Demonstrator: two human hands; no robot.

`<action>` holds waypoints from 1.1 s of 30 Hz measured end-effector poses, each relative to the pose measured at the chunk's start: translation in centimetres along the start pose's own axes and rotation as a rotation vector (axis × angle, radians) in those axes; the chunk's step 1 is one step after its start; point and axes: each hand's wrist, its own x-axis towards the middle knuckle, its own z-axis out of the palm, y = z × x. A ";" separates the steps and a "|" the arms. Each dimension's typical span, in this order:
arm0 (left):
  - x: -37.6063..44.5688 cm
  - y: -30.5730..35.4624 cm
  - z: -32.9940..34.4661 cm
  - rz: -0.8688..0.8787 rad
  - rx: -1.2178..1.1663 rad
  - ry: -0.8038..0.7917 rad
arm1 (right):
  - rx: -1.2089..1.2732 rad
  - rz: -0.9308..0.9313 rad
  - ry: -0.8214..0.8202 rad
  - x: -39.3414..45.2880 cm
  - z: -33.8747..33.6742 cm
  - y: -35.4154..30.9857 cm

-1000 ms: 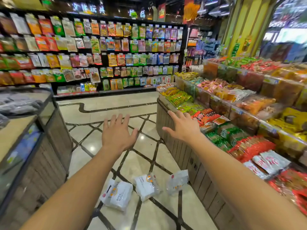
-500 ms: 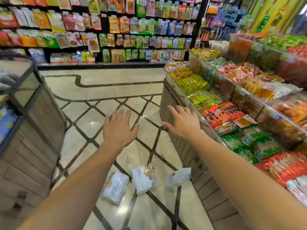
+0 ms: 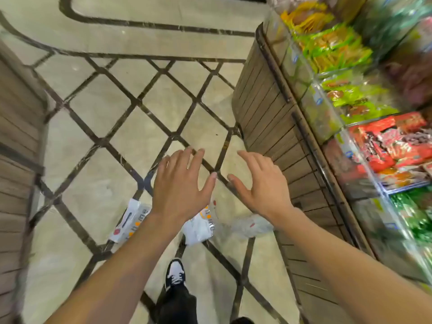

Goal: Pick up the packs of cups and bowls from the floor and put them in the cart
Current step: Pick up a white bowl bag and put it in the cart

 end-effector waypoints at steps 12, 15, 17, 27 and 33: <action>-4.4 -11.9 33.4 -0.132 -0.036 -0.249 | 0.188 0.049 -0.175 0.3 35.7 12.1; -6.1 -14.7 42.5 -0.218 -0.049 -0.308 | 0.195 0.085 -0.225 -1.1 44.4 15.3; -7.0 -16.3 47.8 -0.288 -0.048 -0.323 | 0.182 0.088 -0.273 -1.8 49.5 17.3; -12.7 -19.1 62.3 -0.973 -0.396 -0.311 | 0.441 0.395 -0.659 -3.6 65.2 22.3; -13.0 -19.8 63.3 -1.246 -0.721 -0.174 | 0.804 0.635 -0.758 -4.3 66.4 21.7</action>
